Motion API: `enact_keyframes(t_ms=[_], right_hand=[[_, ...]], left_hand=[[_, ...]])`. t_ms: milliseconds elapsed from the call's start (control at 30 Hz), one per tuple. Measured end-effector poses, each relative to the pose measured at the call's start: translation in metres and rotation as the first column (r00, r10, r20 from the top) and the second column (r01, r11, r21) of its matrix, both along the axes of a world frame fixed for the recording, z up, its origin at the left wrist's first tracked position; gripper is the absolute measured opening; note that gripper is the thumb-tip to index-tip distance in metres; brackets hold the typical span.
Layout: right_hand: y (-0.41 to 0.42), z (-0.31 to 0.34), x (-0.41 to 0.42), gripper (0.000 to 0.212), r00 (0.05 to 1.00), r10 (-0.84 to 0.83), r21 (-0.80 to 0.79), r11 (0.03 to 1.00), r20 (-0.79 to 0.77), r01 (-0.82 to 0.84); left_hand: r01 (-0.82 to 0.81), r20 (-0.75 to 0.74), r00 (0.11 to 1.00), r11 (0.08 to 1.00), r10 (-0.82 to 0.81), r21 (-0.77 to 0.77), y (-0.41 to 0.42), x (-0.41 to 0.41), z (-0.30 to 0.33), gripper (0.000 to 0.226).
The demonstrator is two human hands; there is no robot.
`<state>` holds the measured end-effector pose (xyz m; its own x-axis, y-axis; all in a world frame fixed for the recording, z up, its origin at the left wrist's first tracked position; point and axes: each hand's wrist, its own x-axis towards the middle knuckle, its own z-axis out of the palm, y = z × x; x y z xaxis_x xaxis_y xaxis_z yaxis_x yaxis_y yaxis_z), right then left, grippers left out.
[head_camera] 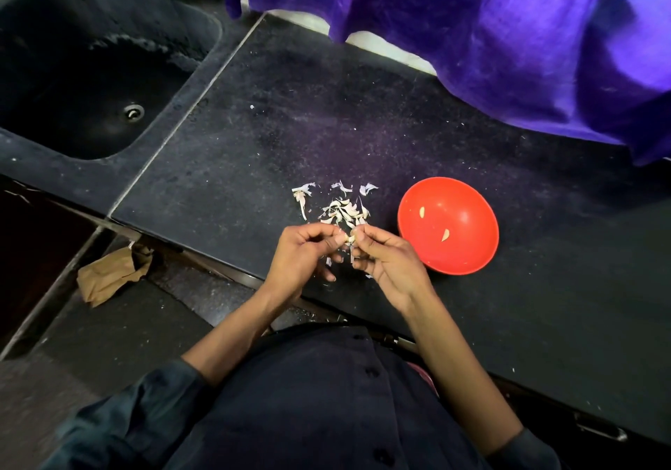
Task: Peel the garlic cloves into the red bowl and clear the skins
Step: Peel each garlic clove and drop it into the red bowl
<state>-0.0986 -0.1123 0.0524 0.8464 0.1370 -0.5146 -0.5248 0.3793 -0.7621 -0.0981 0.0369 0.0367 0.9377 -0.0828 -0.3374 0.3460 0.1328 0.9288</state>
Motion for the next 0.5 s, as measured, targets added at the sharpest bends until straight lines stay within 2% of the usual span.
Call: enact_keyframes(t_ms=[100,200,333,500], right_hand=[[0.0011,0.0014,0.0006,0.014,0.998,-0.015,0.060,0.998,-0.055,0.018],[0.0020,0.0015,0.0004,0.012,0.999,-0.022,0.060,0.998,-0.032,0.024],[0.0012,-0.0013,-0.0004,0.007,0.996,-0.039,-0.078,0.996,0.084,0.046],[-0.0015,-0.0049,0.0010,0.006,0.988,-0.032,-0.221,0.973,0.151,0.065]], left_hand=[[0.008,-0.097,0.995,0.993,-0.020,-0.121,0.0022,0.0013,0.0025,0.008],[0.020,-0.152,0.987,0.985,-0.046,-0.169,0.0036,0.0020,0.0018,0.011],[0.039,-0.076,0.996,0.990,-0.049,-0.133,0.0038,0.0009,-0.0005,0.022],[0.048,0.023,0.999,0.999,-0.048,-0.024,0.0028,0.0018,0.0025,0.017]])
